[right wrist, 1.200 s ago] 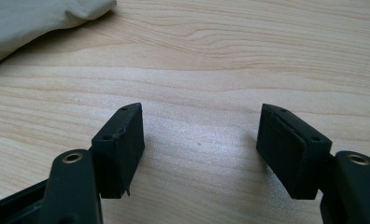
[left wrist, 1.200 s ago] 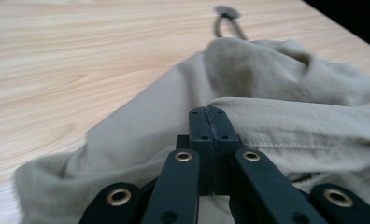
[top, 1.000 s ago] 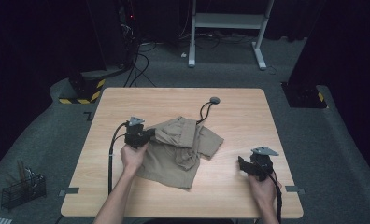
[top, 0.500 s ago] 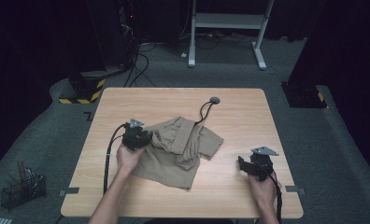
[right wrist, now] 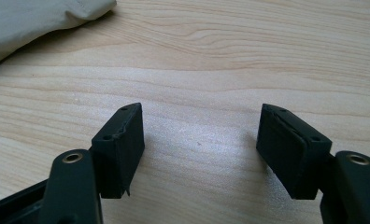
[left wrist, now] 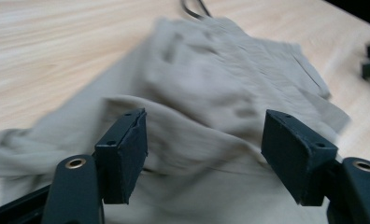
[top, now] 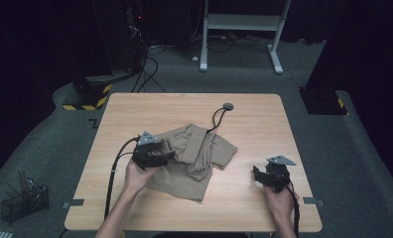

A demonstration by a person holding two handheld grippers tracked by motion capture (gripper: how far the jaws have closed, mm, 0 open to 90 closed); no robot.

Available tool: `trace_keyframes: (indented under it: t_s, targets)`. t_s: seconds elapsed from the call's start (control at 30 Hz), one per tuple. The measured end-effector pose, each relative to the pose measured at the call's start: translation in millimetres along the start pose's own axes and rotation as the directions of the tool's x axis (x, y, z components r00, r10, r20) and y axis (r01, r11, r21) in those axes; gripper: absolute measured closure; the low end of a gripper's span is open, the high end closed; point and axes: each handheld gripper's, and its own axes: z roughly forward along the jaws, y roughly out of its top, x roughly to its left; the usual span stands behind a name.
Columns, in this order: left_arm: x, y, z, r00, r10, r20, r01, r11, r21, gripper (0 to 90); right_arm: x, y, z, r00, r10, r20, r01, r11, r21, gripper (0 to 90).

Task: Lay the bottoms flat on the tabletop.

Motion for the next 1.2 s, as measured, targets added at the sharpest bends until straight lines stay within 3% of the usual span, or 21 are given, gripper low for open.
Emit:
trace_keyframes:
  t_s: [0.03,0.13,0.2,0.33,0.43,0.57,0.67,0.7,0.77,0.8,0.83,0.9,0.97,1.03,1.07,1.1,1.13,1.2]
  targets:
    - [-4.2,-0.5,5.7,0.9998,0.019,0.0,-0.019,0.9996,0.019,31.1,0.0,0.0,0.0,1.0,0.0,0.0,0.0,1.0,0.0,31.9]
    - [-3.6,-1.4,15.2,0.9999,0.017,0.004,-0.017,0.999,0.041,35.2,0.0,0.0,0.0,1.0,0.0,0.0,0.0,1.0,0.0,31.9]
    - [-3.1,-1.8,18.1,0.9998,0.022,0.0,-0.022,0.9988,0.044,45.0,0.0,0.0,0.0,1.0,0.0,0.0,0.0,1.0,0.0,31.9]
    - [-3.2,-1.8,29.7,0.9984,0.057,0.005,-0.057,0.994,0.093,76.1,0.6,0.1,0.0,1.0,0.004,0.002,-0.004,1.0,0.001,31.8]
    - [-4.0,-0.6,31.4,0.9982,0.06,0.0,-0.06,0.9928,0.104,85.7,1.1,0.2,0.2,1.0,0.006,0.003,-0.006,1.0,0.001,31.8]
    - [0.2,2.6,26.8,0.9992,0.037,-0.018,-0.035,0.9968,0.072,87.0,1.2,0.3,0.2,1.0,0.007,0.003,-0.007,1.0,0.001,31.8]
    - [12.1,6.3,15.6,0.998,-0.029,-0.056,0.029,0.9996,-0.005,87.2,1.3,0.3,0.2,1.0,0.007,0.003,-0.007,1.0,0.001,31.8]
    - [12.1,6.3,15.6,0.998,-0.029,-0.056,0.029,0.9996,-0.005,87.3,1.3,0.3,0.2,1.0,0.007,0.004,-0.007,1.0,0.002,31.7]
    - [25.6,8.1,9.2,0.9919,-0.097,-0.082,0.092,0.9939,-0.061,87.3,1.6,0.5,0.3,1.0,0.007,0.003,-0.007,1.0,0.003,30.6]
    - [25.6,8.1,9.2,0.9919,-0.097,-0.082,0.092,0.9939,-0.061,87.3,2.0,0.5,0.5,1.0,0.006,0.004,-0.006,1.0,0.005,28.3]
    - [37.3,8.0,8.1,0.9833,-0.155,-0.095,0.147,0.985,-0.09,87.3,2.9,0.7,0.8,1.0,0.006,0.002,-0.006,1.0,0.007,27.3]
    - [48.7,7.9,9.7,0.9723,-0.207,-0.109,0.197,0.9757,-0.097,87.3,4.5,1.2,1.4,1.0,0.0,-0.001,0.0,1.0,0.006,27.2]
    - [55.5,9.5,12.6,0.9678,-0.204,-0.147,0.193,0.9772,-0.089,87.3,6.5,2.2,2.2,0.9998,-0.013,-0.018,0.013,1.0,0.007,29.1]
    - [57.9,10.5,14.1,0.9663,-0.205,-0.156,0.194,0.9775,-0.083,87.3,8.2,2.8,2.0,0.9994,-0.022,-0.026,0.022,1.0,0.007,33.7]
    - [61.6,11.0,16.5,0.9623,-0.217,-0.164,0.205,0.9748,-0.088,87.3,13.6,5.1,0.3,0.9984,-0.035,-0.045,0.036,0.999,0.022,40.0]
    - [61.6,11.0,16.5,0.9623,-0.217,-0.164,0.205,0.9748,-0.088,87.3,13.6,5.1,0.3,0.9984,-0.035,-0.045,0.036,0.999,0.022,40.0]
    - [65.3,9.2,19.1,0.9575,-0.233,-0.171,0.221,0.9717,-0.082,87.2,21.4,7.0,0.6,0.9959,-0.048,-0.077,0.05,0.998,0.029,42.0]
    - [68.0,6.7,22.3,0.9565,-0.229,-0.181,0.22,0.973,-0.07,87.2,32.0,9.2,-0.6,0.9908,-0.077,-0.112,0.078,0.997,0.008,42.3]
